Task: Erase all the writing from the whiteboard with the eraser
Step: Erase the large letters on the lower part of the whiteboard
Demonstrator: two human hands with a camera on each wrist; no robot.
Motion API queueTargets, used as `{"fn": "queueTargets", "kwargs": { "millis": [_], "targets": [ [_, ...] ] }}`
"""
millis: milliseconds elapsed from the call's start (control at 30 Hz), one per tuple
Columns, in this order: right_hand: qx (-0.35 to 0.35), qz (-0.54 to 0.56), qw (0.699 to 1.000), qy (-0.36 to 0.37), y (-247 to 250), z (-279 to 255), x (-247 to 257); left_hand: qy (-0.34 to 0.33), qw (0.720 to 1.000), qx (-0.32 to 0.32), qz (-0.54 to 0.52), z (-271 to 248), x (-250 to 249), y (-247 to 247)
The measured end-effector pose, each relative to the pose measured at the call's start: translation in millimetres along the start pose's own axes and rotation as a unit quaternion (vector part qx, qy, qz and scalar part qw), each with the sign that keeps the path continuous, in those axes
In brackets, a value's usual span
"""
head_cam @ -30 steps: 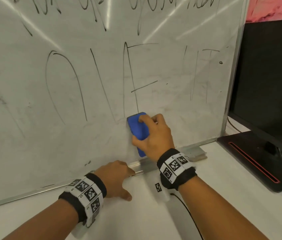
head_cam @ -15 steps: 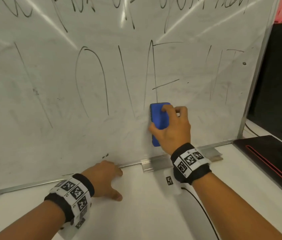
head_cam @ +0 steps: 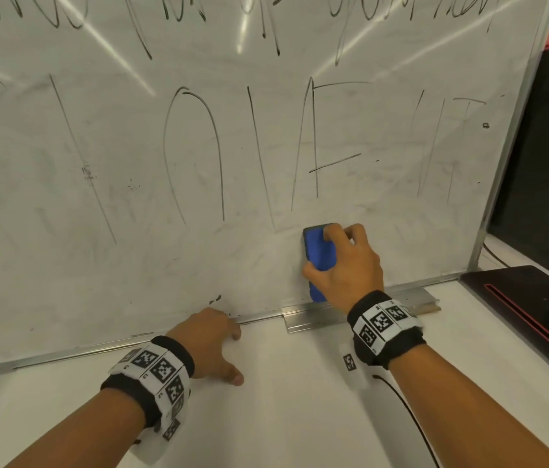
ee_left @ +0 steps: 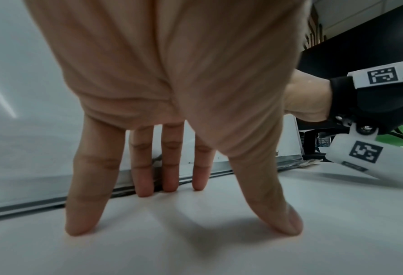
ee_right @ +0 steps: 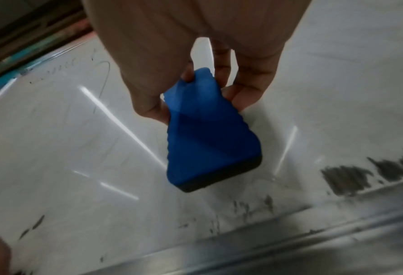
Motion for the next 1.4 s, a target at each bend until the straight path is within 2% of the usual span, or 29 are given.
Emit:
{"fn": "queueTargets", "kwargs": {
  "millis": [167, 367, 533, 667, 700, 833, 900, 1067, 1267, 1333, 1400],
  "targets": [
    [-0.034, 0.01, 0.999, 0.003, 13, 15, 6, -0.005, 1.0, -0.005, 0.003, -2, -3, 2],
    [0.031, 0.006, 0.999, 0.02, -9, 0, 22, -0.008, 1.0, -0.01, -0.005, -3, -2, 1],
    [-0.031, 0.013, 0.999, 0.031, 4, 20, 38, -0.008, 1.0, -0.01, -0.011, -7, -1, -1],
    [0.053, 0.01, 0.997, 0.054, -24, -3, 53, -0.013, 1.0, -0.018, -0.015, -8, -1, 1],
    [0.055, 0.01, 0.997, 0.054, -25, -4, 53, -0.015, 1.0, -0.016, -0.015, -9, -1, 0],
    [-0.03, 0.019, 0.998, 0.044, 0, 25, 54, -0.018, 0.999, -0.015, -0.023, -11, 1, -1],
    [-0.04, 0.028, 0.998, 0.04, 1, 27, 56, -0.019, 0.999, -0.017, -0.025, -13, 3, -1],
    [0.06, 0.003, 0.998, 0.012, -32, -13, 49, -0.033, 0.999, -0.014, -0.017, -22, 15, -6],
    [-0.003, 0.001, 1.0, 0.024, -10, 22, 64, 0.01, 1.0, -0.016, -0.011, -29, 58, -7],
    [0.014, 0.002, 1.0, 0.027, -16, 21, 70, 0.033, 0.999, -0.011, -0.018, -29, 73, -7],
    [0.06, -0.006, 0.998, 0.031, -30, 11, 76, 0.056, 0.998, -0.005, -0.023, -30, 86, -6]
  ]
}}
Point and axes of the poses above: each hand's wrist, its own z-axis towards the middle knuckle, its own y-axis out of the back of the hand, x = y × z, the point moved 8 cm from there along z, towards the middle knuckle, and after that the axes turned 14 degrees about y, right-handed, at the moved point
